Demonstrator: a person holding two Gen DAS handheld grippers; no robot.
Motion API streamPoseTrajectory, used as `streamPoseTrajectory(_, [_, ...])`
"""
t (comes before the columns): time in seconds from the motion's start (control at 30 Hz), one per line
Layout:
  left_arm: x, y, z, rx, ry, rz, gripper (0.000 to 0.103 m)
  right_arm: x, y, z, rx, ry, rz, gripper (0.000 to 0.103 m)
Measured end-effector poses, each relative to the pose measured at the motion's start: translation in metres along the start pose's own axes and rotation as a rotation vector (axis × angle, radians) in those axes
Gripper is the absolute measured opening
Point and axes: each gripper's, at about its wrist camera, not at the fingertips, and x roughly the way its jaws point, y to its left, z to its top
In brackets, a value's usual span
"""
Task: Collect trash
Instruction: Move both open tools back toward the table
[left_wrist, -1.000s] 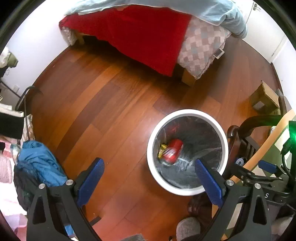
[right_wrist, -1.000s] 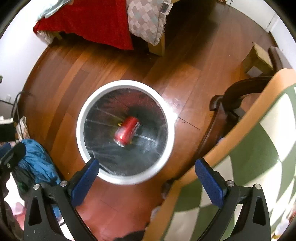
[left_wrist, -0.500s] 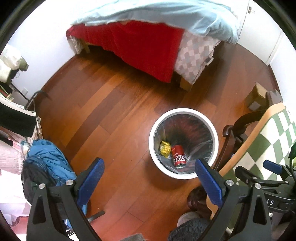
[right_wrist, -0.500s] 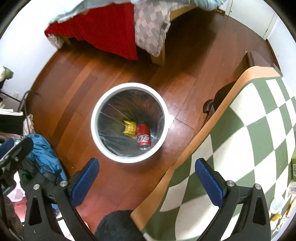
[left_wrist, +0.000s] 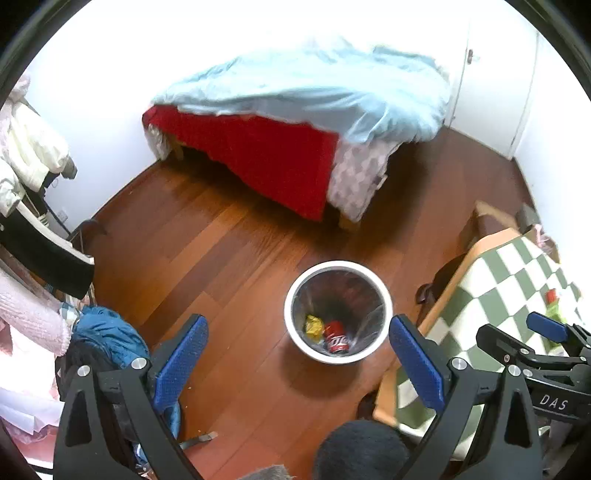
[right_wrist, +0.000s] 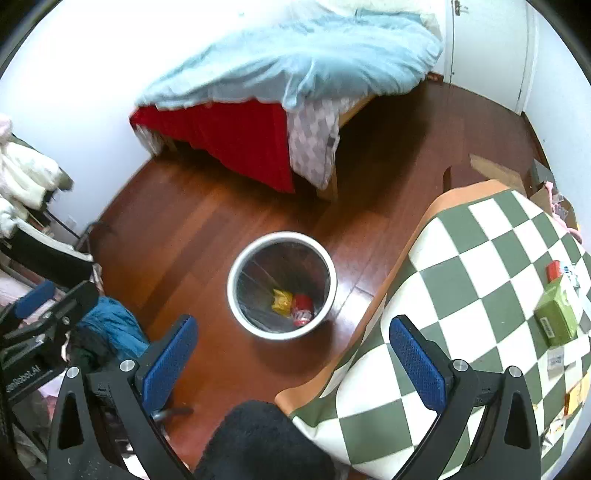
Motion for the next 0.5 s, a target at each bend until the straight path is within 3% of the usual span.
streamPoseTrajectory(0.3, [-0.057,-0.037,-0.009,0.016,-0.102,-0.02,0.1,-0.087,-0.039,-0.034,0.116,-0.104,0.098,0.103])
streamPoseTrajectory(0.5, [-0.045,-0.099,-0.029,0.101,-0.066,-0.079,0.1,-0.106,-0.117,-0.079,0.27,-0.078,0.064,0.103])
